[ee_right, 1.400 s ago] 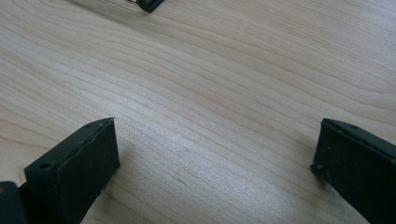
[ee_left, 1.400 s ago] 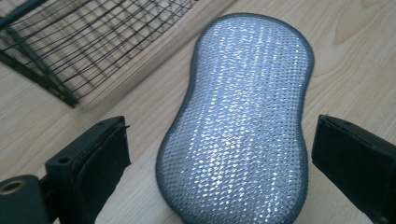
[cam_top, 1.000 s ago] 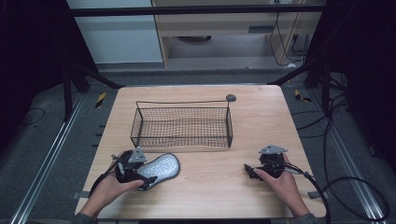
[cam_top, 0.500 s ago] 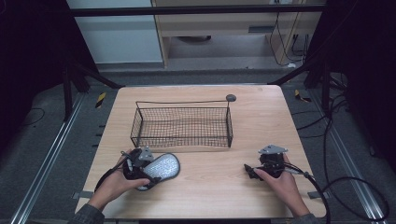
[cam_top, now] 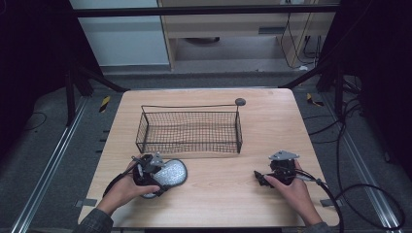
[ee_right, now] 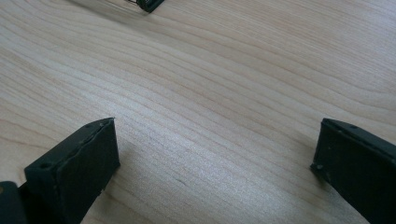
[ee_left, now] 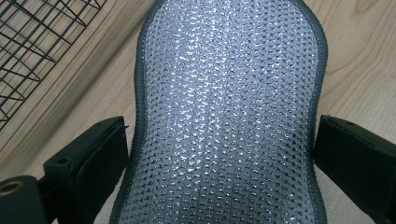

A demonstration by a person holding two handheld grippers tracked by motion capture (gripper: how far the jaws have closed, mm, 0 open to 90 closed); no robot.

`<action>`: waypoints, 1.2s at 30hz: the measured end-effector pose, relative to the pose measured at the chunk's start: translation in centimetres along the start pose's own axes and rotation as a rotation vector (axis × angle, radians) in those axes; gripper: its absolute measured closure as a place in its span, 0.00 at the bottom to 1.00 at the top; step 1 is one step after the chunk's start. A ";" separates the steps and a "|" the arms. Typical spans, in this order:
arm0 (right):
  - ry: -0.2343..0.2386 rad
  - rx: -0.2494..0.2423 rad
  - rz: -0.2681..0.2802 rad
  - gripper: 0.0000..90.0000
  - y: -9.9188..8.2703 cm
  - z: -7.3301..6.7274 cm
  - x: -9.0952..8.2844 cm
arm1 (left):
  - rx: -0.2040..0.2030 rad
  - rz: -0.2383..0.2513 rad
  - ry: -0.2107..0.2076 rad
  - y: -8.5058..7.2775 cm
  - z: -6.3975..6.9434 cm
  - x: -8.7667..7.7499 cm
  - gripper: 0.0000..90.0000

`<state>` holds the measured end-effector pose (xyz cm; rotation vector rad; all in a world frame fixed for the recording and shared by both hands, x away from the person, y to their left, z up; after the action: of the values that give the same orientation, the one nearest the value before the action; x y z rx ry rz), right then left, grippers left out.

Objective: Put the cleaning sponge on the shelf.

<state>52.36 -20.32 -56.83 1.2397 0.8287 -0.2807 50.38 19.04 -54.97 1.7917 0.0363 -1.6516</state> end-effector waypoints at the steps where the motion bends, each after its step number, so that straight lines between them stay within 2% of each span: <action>1: 0.000 0.000 0.000 0.00 0.0 0.0 0.0 | -0.001 0.000 0.000 0.0 0.0 0.0 0.03; 16: 0.000 0.000 0.000 0.00 0.0 0.0 0.0 | -0.034 -0.015 -0.013 -0.3 -0.4 0.7 0.01; 24: 0.000 0.000 0.000 0.00 0.0 0.0 0.0 | -0.025 -0.014 -0.014 -0.3 -0.3 0.6 0.04; 34: 0.000 0.000 0.000 0.00 0.0 0.0 0.0 | -0.028 0.026 0.001 0.0 -0.3 -0.5 0.07; 36: 0.000 0.000 0.000 0.00 0.0 0.0 0.0 | -0.030 0.028 -0.015 0.0 0.0 -0.7 0.07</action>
<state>52.36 -20.32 -56.83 1.2395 0.8286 -0.2806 50.29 19.32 -54.35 1.7500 0.0283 -1.6361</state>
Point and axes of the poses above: each handheld gripper's, and its own axes: x roughly forward along the jaws, y roughly out of its top, z roughly to its right, the point moved 8 cm from there along x, roughly forward along the jaws, and after that the axes turned 7 degrees about -y, right-handed, at the moved point
